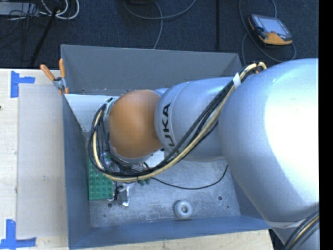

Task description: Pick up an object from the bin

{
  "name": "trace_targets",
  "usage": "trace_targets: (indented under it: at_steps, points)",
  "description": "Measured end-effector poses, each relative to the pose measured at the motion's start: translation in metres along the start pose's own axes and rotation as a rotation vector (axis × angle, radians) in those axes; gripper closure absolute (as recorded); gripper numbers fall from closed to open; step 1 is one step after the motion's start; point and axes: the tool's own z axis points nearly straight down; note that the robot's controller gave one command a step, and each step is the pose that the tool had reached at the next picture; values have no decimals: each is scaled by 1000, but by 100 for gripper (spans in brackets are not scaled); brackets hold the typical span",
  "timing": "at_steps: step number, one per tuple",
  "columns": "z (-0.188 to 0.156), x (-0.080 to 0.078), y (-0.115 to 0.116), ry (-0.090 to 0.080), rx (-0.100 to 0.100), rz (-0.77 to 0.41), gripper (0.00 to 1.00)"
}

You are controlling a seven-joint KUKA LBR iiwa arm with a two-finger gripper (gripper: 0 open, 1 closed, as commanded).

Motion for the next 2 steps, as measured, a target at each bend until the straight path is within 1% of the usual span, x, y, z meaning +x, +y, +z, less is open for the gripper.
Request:
trace_targets:
  at_steps: [1,2]
  points:
    - [-2,-1,-2,-3,2,4,100]
    - [-111,15,7,-11,1,41,100]
